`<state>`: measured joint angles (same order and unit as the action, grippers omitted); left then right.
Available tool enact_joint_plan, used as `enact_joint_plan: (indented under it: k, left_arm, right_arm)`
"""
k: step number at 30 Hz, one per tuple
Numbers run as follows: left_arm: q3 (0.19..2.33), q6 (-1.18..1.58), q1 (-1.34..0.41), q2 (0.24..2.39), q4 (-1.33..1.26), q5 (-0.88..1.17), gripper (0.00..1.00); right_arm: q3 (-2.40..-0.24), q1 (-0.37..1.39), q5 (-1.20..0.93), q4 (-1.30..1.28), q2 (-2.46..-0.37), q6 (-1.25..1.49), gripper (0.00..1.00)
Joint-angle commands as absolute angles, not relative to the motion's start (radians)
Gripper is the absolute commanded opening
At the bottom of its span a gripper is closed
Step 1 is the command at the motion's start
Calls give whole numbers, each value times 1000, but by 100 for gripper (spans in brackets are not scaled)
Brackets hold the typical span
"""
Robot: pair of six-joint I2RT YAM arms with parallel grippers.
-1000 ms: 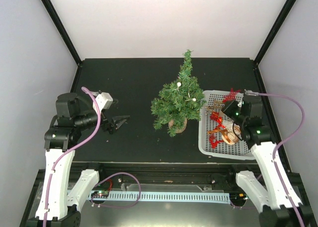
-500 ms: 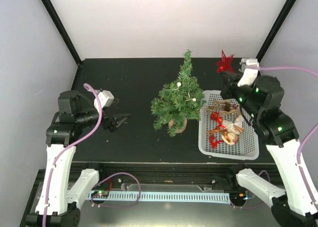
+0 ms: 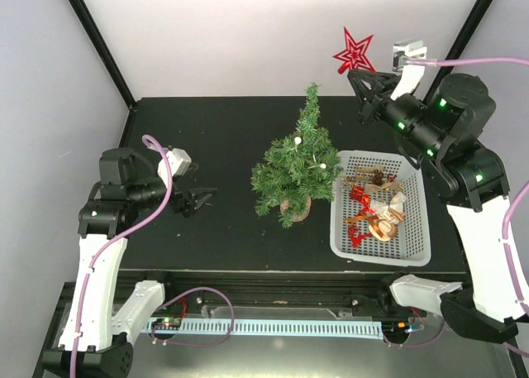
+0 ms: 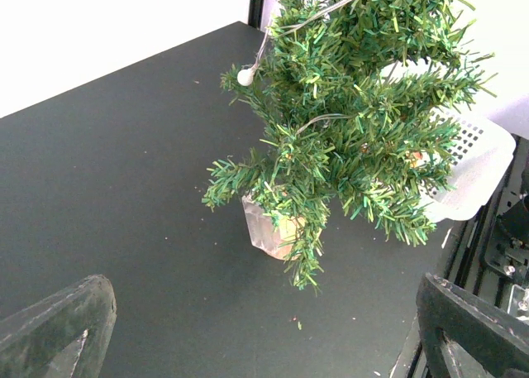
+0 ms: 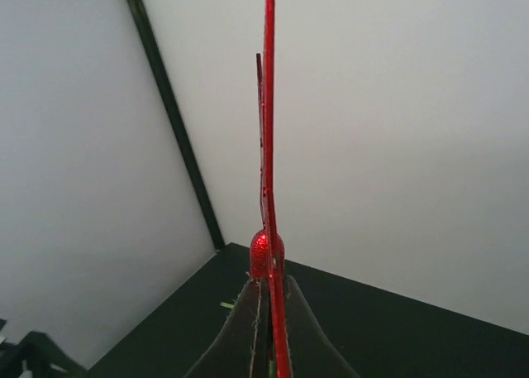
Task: Decorate the small christmas tree
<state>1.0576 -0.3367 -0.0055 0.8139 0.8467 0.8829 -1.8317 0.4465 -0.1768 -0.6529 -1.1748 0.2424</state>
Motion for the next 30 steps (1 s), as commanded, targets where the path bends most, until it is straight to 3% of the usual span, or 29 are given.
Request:
enact_joint_plan:
  k: [1, 30]
  left_arm:
    - [1089, -359, 2, 816, 857, 885, 99]
    - [1089, -354, 2, 806, 850, 882, 99]
  right_arm:
    - [-1895, 471, -291, -674, -1229, 250, 1]
    - [-1904, 521, -175, -760, -1313, 252, 1]
